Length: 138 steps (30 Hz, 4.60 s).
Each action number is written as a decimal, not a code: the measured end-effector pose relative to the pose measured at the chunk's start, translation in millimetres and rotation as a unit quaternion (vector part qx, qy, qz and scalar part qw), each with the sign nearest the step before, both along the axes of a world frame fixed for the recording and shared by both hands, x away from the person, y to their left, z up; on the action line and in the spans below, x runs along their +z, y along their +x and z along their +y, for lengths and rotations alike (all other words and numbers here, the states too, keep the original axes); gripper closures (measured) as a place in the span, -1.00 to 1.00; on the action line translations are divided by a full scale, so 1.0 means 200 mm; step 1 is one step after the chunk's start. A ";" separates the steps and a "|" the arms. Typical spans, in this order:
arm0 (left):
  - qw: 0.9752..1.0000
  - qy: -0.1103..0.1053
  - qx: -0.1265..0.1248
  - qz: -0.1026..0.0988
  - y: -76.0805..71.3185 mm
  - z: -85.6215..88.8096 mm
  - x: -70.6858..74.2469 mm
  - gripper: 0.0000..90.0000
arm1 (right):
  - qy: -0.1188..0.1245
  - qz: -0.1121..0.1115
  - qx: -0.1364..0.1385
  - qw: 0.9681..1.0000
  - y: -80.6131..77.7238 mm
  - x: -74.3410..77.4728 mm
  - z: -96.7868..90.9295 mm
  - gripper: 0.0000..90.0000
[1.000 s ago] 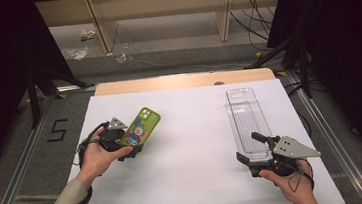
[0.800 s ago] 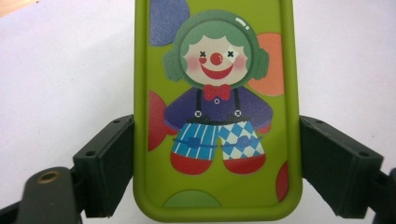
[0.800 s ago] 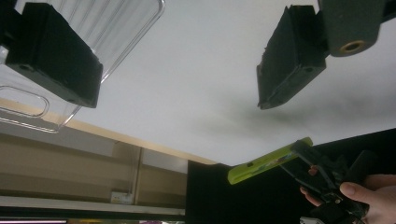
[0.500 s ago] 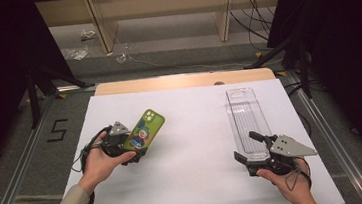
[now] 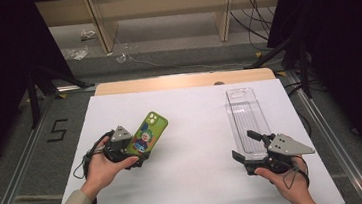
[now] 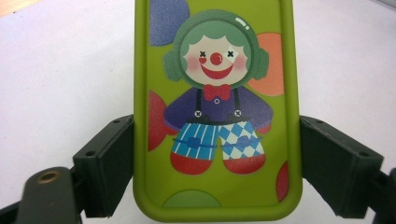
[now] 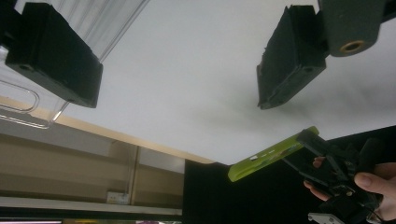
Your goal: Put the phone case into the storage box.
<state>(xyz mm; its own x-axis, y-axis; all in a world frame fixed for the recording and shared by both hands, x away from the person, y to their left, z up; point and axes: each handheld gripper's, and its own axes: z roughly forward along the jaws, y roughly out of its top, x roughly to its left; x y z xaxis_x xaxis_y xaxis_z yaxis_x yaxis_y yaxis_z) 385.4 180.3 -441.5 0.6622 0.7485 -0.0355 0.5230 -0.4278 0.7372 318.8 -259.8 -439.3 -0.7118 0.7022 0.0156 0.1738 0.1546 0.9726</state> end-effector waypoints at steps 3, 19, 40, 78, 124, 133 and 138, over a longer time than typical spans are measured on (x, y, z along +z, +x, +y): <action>1.000 -0.002 -0.001 -0.002 -0.01 -0.01 0.00 -0.64 | 0.000 0.000 0.003 1.000 0.01 0.00 0.01 -0.66; 1.000 -0.015 -0.012 -0.015 -0.07 -0.07 -0.02 -0.64 | -0.004 0.007 0.020 1.000 0.04 0.02 0.12 -0.66; 0.999 -0.016 -0.036 -0.027 -0.13 -0.18 -0.02 -0.64 | -0.006 0.009 0.028 1.000 0.08 0.04 0.21 -0.65; 0.997 -0.016 -0.071 -0.037 -0.22 -0.33 -0.04 -0.64 | -0.002 0.023 0.035 0.999 0.16 0.05 0.33 -0.64; 0.993 -0.012 -0.110 -0.045 -0.29 -0.51 -0.07 -0.64 | 0.010 0.078 0.035 0.996 0.31 0.03 0.47 -0.58; 0.993 -0.011 -0.111 -0.046 -0.30 -0.51 -0.07 -0.64 | 0.009 0.095 0.033 0.995 0.33 0.01 0.49 -0.52; 0.993 -0.011 -0.112 -0.046 -0.30 -0.52 -0.07 -0.64 | 0.006 0.100 0.033 0.994 0.34 0.01 0.49 -0.48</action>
<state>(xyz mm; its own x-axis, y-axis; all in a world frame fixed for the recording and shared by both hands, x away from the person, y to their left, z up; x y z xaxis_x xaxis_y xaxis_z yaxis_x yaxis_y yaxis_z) 325.8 76.5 -455.3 0.8135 0.5812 0.0177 0.3461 -0.5085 0.7884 386.0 -161.1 -437.5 -0.7381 0.6531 0.1694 0.3535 0.1605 0.9216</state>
